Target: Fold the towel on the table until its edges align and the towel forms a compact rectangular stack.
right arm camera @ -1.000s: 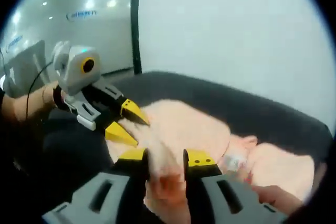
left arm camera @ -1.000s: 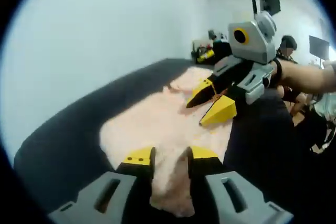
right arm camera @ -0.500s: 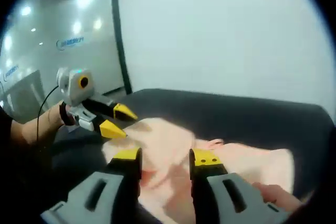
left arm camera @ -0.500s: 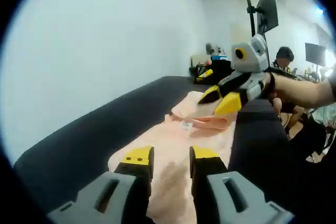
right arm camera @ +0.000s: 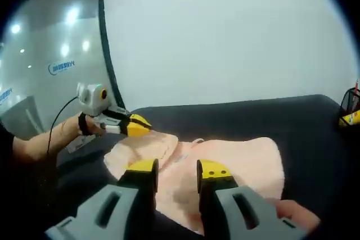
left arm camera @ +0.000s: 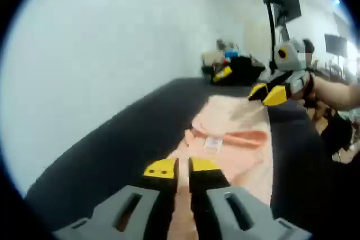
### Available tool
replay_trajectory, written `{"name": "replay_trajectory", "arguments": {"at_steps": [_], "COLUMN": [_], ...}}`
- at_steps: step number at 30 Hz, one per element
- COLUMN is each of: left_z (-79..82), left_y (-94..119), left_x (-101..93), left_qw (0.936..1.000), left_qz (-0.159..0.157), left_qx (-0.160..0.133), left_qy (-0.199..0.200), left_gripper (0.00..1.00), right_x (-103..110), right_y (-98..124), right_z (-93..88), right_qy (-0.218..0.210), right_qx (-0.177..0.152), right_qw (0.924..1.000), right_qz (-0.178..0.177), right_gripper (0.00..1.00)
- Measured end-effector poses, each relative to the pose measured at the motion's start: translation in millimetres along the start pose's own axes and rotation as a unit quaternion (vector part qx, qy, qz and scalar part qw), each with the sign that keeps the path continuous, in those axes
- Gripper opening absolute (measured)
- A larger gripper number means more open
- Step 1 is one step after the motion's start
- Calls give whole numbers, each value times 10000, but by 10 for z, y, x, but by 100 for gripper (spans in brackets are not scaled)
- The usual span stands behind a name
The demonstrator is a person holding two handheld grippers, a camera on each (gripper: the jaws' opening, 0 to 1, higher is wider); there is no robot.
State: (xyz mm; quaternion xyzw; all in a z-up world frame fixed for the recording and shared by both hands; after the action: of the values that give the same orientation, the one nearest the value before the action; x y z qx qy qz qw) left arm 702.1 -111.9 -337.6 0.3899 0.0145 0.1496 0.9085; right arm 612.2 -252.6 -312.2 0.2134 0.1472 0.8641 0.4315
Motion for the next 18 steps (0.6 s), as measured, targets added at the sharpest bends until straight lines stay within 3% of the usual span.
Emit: {"name": "replay_trajectory", "arguments": {"at_steps": [1, 2, 3, 6, 9, 10, 11, 14, 16, 18], "left_z": [-24, -31, -59, -126, -195, -173, -141, 55, 82, 44], "left_y": [-77, -113, -146, -222, -222, -234, -213, -127, -110, -126], "left_x": [-36, -16, -15, 71, 50, 65, 54, 8, 86, 96], "left_qw": [9992, 9990, 9986, 9970, 9972, 9981, 9987, 9996, 9995, 9980], "left_qz": [-203, -244, -295, -39, -81, -38, -31, -123, 0, 140], "left_qx": [118, 160, 311, 600, 610, 498, 391, -101, -95, 119], "left_qy": [-331, -336, -314, -489, -423, -362, -314, -243, -290, -606], "left_gripper": [18, 25, 25, 25, 21, 16, 3, 1, 1, 1], "right_x": [15, 11, 37, -62, -88, -104, -117, -159, -196, -208], "right_y": [-13, -19, 9, 35, 82, 85, 83, 83, 73, 69], "right_z": [-8, -15, -32, -27, -45, -51, -55, -102, -126, -141], "right_qy": [-20, -27, -24, -122, -273, -301, -304, -319, -381, -427], "right_qx": [-10, -15, -39, -84, -135, -139, -138, -113, -107, -122], "right_qw": [10000, 10000, 10000, 9999, 9995, 9994, 9994, 9994, 9992, 9990], "right_qz": [41, 44, 45, 41, 60, 64, 63, 60, 80, 87], "right_gripper": [26, 26, 26, 26, 26, 26, 26, 26, 26, 26]}}
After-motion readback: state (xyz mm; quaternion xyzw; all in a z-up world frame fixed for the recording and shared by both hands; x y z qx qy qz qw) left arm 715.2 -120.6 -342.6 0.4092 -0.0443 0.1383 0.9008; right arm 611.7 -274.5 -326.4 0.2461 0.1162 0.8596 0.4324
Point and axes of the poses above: the point that each gripper's makers call its tool centre point, and the gripper's own axes: y roughly backward along the fingers, x roughly to its left, z roughly out of its top, the point moved 3 cm from there along y, roughly backward along the fingers, and after that the axes turned 14 degrees about x, right-handed, at the moved point
